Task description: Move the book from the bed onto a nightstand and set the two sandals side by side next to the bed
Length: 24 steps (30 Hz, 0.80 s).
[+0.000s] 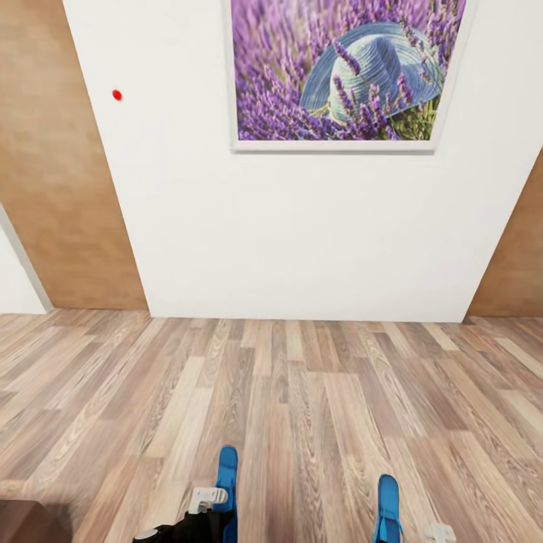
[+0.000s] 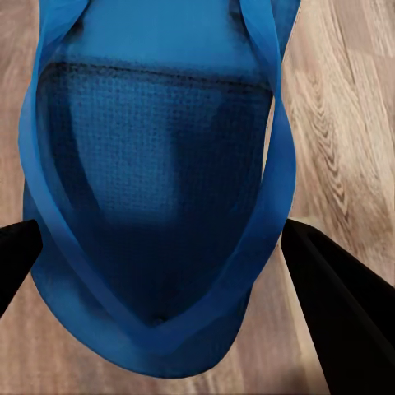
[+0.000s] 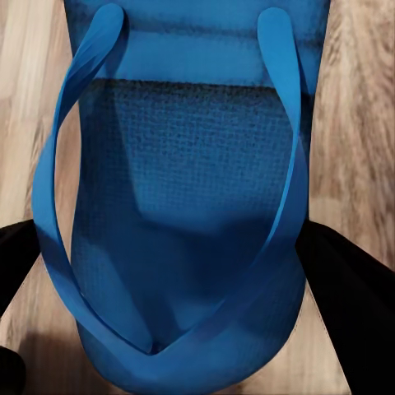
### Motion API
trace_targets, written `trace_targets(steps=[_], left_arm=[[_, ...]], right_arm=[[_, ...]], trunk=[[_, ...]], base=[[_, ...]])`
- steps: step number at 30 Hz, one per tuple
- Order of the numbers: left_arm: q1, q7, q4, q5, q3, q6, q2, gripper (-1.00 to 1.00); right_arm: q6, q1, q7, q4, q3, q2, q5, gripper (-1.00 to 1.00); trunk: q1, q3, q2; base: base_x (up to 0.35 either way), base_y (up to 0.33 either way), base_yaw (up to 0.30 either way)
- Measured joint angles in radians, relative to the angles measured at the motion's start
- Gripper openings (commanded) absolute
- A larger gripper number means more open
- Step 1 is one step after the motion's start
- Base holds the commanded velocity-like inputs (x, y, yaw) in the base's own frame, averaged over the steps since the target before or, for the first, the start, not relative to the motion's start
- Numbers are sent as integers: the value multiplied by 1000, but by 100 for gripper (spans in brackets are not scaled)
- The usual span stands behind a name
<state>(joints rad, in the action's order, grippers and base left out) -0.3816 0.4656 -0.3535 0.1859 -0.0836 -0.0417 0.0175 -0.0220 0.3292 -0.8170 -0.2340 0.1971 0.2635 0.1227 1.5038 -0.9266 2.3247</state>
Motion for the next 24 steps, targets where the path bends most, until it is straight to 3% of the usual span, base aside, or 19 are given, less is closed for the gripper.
trace_targets(steps=[24], left_arm=[[0,0,0,0,0,0,0,-100]], right_arm=[[0,0,0,0,0,0,-1,-100]], trunk=[[0,0,0]], base=[[330,0,0]])
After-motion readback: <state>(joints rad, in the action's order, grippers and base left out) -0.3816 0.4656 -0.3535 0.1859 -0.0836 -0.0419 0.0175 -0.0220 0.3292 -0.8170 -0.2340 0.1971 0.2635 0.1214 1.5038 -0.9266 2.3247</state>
